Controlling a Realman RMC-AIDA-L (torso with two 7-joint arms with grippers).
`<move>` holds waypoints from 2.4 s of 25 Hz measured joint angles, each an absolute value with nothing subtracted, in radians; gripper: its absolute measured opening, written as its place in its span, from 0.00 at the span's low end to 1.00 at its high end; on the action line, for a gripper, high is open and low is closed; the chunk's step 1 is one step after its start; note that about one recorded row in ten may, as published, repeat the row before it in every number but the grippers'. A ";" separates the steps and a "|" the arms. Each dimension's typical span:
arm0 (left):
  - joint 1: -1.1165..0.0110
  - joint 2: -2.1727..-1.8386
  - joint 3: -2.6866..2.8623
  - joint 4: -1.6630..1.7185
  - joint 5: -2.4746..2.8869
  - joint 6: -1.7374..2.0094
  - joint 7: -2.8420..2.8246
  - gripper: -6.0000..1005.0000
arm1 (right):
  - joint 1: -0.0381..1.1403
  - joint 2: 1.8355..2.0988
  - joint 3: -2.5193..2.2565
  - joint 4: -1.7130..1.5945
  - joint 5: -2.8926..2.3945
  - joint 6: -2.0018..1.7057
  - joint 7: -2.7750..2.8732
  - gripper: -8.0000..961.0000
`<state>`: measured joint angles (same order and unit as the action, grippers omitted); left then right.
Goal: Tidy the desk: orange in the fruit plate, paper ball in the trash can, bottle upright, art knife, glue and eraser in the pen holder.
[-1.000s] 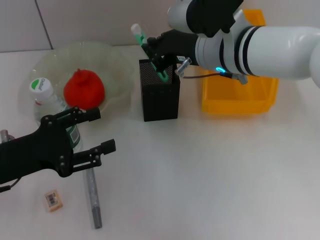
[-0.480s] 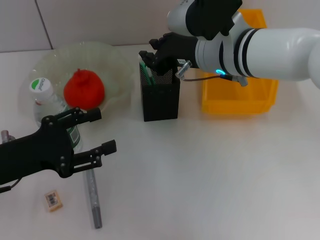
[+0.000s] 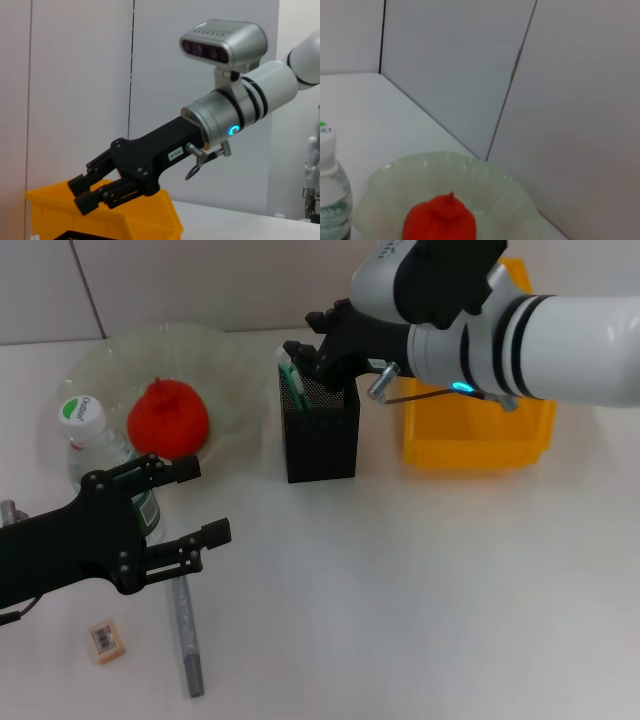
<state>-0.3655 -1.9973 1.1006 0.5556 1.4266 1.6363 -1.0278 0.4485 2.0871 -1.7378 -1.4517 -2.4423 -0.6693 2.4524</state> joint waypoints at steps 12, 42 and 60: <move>-0.365 -1.999 1.099 0.555 1.427 1.635 -1.028 0.78 | 0.353 2.088 -1.701 -1.547 -2.430 -0.600 2.445 0.37; -0.365 -2.004 1.105 0.555 1.427 1.635 -1.028 0.78 | 0.348 2.084 -1.538 -1.495 -2.407 -0.570 2.438 0.37; -0.365 -2.006 1.105 0.555 1.427 1.635 -1.031 0.78 | 0.379 2.079 -1.088 -1.523 -1.614 -1.258 1.951 0.37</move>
<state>-0.3650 -2.0062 1.1052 0.5553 1.4265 1.6352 -1.0307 0.3786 2.0789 -1.0878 -1.5232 -1.6136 -1.2576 1.9508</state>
